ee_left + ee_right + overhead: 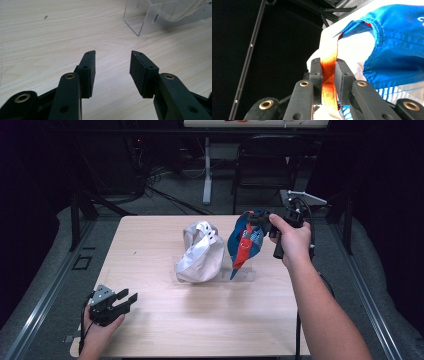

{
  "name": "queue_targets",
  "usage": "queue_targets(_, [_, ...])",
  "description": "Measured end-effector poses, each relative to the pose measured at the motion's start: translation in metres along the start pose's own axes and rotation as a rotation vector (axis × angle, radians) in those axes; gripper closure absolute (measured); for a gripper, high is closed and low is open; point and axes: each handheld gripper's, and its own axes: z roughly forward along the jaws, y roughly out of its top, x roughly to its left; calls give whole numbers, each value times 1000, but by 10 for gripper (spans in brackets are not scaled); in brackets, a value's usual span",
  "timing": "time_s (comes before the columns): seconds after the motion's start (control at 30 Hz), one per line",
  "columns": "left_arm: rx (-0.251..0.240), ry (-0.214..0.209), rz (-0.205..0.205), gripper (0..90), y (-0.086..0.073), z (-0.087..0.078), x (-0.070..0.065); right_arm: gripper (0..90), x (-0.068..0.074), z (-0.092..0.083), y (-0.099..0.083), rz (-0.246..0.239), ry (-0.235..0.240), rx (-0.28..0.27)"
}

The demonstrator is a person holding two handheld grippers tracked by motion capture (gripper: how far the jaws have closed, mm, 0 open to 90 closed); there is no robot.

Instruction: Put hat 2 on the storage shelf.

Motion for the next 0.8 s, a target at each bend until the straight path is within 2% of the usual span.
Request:
queue_targets(0.03, [0, 0, 1, 566, 0, 0, 0, 779, -4, 2, -2, -3, -12, 18])
queue_targets(0.17, [-2, 0, 2, 566, 0, 0, -1, 779, -13, 6, -6, 9, -17, 28])
queue_targets(0.33, [-1, -3, 7, 566, 1, 1, -2, 777, -23, 8, -12, 27, -21, 20])
queue_targets(0.5, [0, -3, 10, 565, 1, 2, -3, 765, -26, 2, -14, 12, -25, 24])
queue_targets(0.8, [0, -9, 12, 559, 3, 6, -4, 696, -32, -14, -19, -22, -74, -9])
